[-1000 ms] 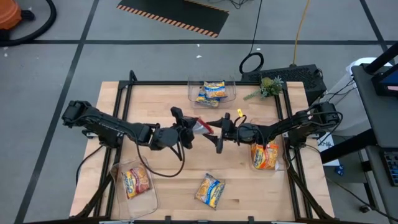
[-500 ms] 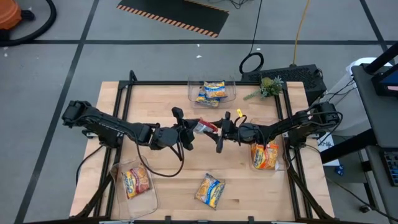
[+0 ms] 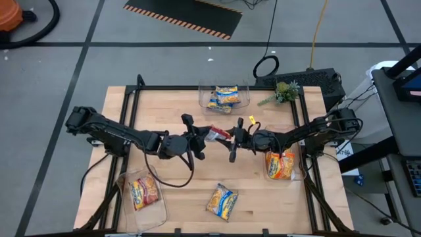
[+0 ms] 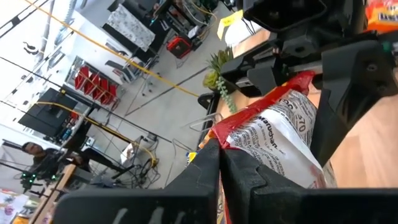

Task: Sort Maruchan noodles
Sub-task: Put the red noodle pack into the left transparent bin

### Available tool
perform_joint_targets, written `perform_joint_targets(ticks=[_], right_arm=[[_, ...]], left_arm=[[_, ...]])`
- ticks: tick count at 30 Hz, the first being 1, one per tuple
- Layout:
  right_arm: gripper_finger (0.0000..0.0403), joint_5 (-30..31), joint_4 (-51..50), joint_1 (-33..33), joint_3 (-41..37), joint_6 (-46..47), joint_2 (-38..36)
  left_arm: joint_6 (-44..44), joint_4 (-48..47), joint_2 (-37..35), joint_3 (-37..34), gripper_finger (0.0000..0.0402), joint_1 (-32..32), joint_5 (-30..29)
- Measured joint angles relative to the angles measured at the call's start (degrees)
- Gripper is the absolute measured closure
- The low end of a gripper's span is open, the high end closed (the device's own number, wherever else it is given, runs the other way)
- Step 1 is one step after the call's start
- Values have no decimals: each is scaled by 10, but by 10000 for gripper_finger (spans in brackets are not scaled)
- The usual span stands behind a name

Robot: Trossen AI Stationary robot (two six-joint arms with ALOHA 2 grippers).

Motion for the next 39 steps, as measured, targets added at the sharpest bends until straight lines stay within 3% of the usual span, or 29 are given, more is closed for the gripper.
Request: perform_joint_targets(ticks=[11,15,20,22,26,39], right_arm=[[296,-2,-35,0,0,-30,-54],[288,0,-83,4,0,-30,-88],[289,-3,-127,17,0,-42,-132],[292,-31,-138,23,0,-54,-143],[291,-76,-138,36,0,-75,-159],[289,-74,-138,42,0,-120,-158]], left_arm=[[-82,21,-19,10,200,-12,1],[-127,11,-57,10,161,-28,51],[-233,-51,-108,11,149,-41,180],[-263,-82,-120,11,149,-41,214],[-287,-95,-121,11,149,-39,220],[-283,-78,-86,10,148,-3,291]])
